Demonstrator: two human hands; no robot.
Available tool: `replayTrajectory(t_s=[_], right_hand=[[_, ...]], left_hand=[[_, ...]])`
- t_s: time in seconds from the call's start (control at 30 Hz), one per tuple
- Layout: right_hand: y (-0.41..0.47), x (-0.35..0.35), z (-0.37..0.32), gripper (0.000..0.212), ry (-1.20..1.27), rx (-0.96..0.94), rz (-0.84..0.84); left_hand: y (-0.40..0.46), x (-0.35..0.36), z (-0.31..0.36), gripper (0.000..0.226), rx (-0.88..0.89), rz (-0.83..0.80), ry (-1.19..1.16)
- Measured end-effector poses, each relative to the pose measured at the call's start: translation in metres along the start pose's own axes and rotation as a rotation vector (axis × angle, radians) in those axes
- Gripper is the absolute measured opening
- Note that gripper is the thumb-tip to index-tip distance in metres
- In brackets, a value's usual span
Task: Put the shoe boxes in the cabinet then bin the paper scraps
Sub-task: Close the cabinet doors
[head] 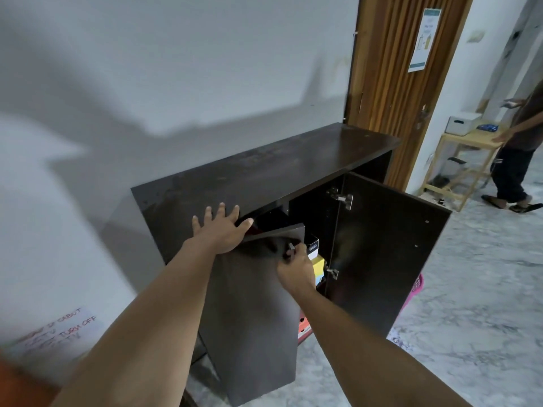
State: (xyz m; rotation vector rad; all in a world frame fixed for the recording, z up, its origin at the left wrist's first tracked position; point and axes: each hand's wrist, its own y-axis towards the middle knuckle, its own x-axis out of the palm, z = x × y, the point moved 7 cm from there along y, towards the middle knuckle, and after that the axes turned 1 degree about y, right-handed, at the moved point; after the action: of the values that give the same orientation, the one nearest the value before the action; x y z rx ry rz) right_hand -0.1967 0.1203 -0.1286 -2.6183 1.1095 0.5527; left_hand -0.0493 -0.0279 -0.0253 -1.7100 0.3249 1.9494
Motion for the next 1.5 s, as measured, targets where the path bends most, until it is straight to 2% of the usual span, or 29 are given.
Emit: replayTrajectory(t_s=[0.13, 0.3, 0.37, 0.43, 0.53, 0.63, 0.7, 0.77, 0.87, 0.93, 1.07, 1.17, 1.23, 1.3, 1.37, 1.43, 1.5], right_hand=[[0.030, 0.023, -0.013, 0.056, -0.128, -0.057, -0.161], [0.087, 0.042, -0.029, 0.073, -0.333, -0.084, -0.361], [0.095, 0.036, -0.033, 0.076, -0.455, -0.146, -0.451], [0.102, 0.015, -0.034, 0.070, -0.555, -0.236, -0.485], [0.126, -0.052, -0.041, 0.053, -0.617, -0.344, -0.303], [0.157, -0.143, -0.049, 0.044, -0.736, -0.425, 0.031], [0.173, -0.207, -0.049, 0.045, -0.795, -0.398, 0.235], [0.188, -0.262, -0.039, 0.048, -0.867, -0.262, 0.333], [0.196, -0.316, 0.002, 0.057, -0.969, 0.113, 0.244], [0.185, -0.328, 0.030, 0.063, -0.923, 0.247, 0.157], [0.161, -0.324, 0.045, 0.055, -0.671, 0.207, 0.154], [0.139, -0.306, 0.055, 0.055, -0.243, 0.283, 0.108], [0.117, -0.283, 0.071, 0.044, 0.012, 0.314, 0.093], [0.094, -0.245, 0.083, 0.024, 0.161, 0.293, 0.076], [0.080, -0.195, 0.076, 0.020, 0.219, 0.184, 0.051], [0.080, -0.145, 0.056, 0.027, 0.144, 0.043, 0.054], [0.087, -0.105, 0.031, 0.033, 0.032, -0.019, 0.091]], left_hand=[[0.012, -0.002, 0.011, 0.078, -0.034, 0.009, 0.002], [0.030, -0.002, 0.016, 0.078, -0.068, -0.001, 0.055], [0.039, -0.003, 0.018, 0.080, -0.073, 0.011, 0.086], [0.048, -0.004, 0.025, 0.083, -0.057, 0.045, 0.135], [0.064, -0.003, 0.036, 0.086, -0.013, 0.090, 0.194], [0.084, -0.002, 0.048, 0.087, 0.072, 0.097, 0.238], [0.095, -0.002, 0.057, 0.087, 0.142, 0.113, 0.257], [0.102, -0.001, 0.062, 0.087, 0.194, 0.144, 0.264], [0.105, 0.000, 0.063, 0.087, 0.226, 0.164, 0.281], [0.104, 0.000, 0.062, 0.087, 0.233, 0.164, 0.288], [0.103, -0.004, 0.066, 0.089, 0.256, 0.162, 0.290], [0.099, -0.002, 0.068, 0.086, 0.297, 0.170, 0.280], [0.098, -0.002, 0.067, 0.084, 0.315, 0.176, 0.277], [0.097, -0.002, 0.067, 0.084, 0.319, 0.171, 0.271], [0.096, -0.002, 0.067, 0.083, 0.318, 0.172, 0.272], [0.097, -0.002, 0.067, 0.082, 0.316, 0.175, 0.266], [0.098, -0.002, 0.068, 0.081, 0.315, 0.172, 0.259]])
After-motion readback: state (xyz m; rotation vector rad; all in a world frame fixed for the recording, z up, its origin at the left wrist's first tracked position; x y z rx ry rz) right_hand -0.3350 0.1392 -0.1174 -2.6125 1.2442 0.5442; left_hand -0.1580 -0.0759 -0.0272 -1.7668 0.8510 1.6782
